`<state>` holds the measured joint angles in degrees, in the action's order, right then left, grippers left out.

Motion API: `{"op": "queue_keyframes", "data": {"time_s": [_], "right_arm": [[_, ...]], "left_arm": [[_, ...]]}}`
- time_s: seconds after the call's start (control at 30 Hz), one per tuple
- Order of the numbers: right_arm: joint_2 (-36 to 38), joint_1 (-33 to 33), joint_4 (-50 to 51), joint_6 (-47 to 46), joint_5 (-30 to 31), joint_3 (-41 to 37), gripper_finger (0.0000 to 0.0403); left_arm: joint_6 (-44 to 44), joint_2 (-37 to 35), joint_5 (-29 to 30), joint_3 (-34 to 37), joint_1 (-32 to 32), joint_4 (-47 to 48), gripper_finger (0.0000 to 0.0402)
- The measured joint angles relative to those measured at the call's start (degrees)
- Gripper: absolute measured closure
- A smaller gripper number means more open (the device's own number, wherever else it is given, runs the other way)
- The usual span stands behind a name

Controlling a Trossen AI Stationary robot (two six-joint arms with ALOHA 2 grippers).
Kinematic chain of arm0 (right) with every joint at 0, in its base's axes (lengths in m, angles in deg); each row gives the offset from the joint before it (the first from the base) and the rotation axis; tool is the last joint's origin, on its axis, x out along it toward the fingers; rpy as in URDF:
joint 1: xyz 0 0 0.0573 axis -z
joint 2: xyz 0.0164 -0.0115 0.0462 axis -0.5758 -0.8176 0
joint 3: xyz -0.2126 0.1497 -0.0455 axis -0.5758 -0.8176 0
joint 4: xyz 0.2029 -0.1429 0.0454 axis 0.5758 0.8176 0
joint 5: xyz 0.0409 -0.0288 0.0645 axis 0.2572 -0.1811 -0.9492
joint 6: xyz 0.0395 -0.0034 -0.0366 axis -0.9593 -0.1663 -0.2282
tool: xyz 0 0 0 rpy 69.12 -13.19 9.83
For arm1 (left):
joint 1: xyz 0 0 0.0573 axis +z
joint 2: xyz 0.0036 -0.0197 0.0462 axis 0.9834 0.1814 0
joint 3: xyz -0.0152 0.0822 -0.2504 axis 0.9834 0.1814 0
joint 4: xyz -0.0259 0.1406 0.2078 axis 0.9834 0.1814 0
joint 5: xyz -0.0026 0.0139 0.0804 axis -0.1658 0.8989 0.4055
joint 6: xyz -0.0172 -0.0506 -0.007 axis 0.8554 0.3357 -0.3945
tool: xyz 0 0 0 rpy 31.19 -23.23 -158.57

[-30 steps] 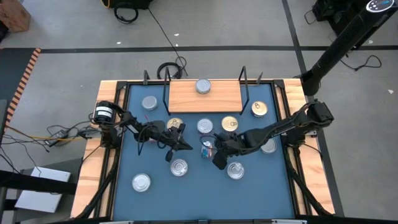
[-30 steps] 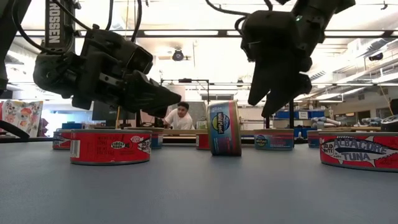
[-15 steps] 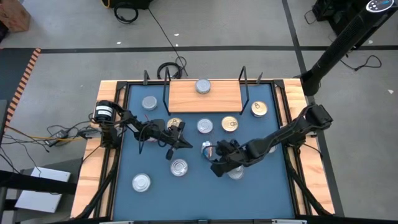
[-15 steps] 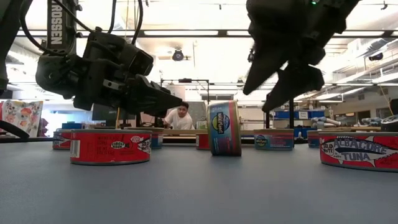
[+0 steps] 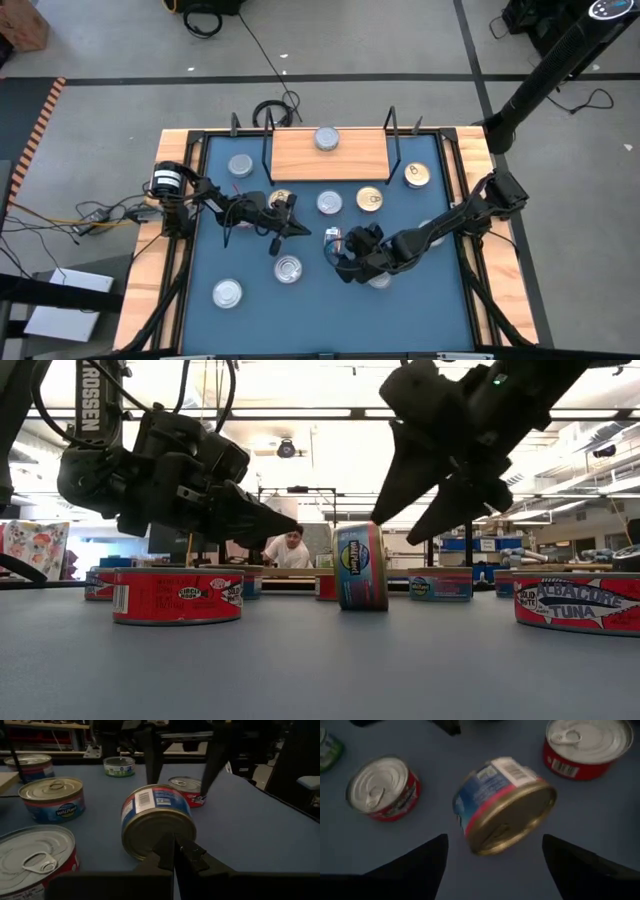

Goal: Stack canned seafood by type on shelf
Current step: Put the blue tuna can on the shelf

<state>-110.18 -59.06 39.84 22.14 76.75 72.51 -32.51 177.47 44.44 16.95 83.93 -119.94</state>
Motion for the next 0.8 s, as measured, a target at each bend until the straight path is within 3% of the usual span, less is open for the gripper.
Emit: {"op": "queue_keyframes", "data": {"time_s": [0.37, 0.57, 0.8], "right_arm": [[-1.56, 1.71, 5.05, -0.14, 2.60, -0.04, 0.0082], [0.33, 2.32, 12.99, -3.75, 2.53, -0.04, 0.0082], [-0.03, 1.25, 0.45, -2.54, 4.65, -0.01, 0.0070]], "left_arm": [[0.19, 0.00, 2.32, -0.02, -0.79, 0.00, 0.0396], [0.02, 0.00, 2.36, -0.01, -0.79, 0.27, 0.0396], [-0.06, 0.00, 2.39, -0.02, -0.79, 0.33, 0.0396]]}}
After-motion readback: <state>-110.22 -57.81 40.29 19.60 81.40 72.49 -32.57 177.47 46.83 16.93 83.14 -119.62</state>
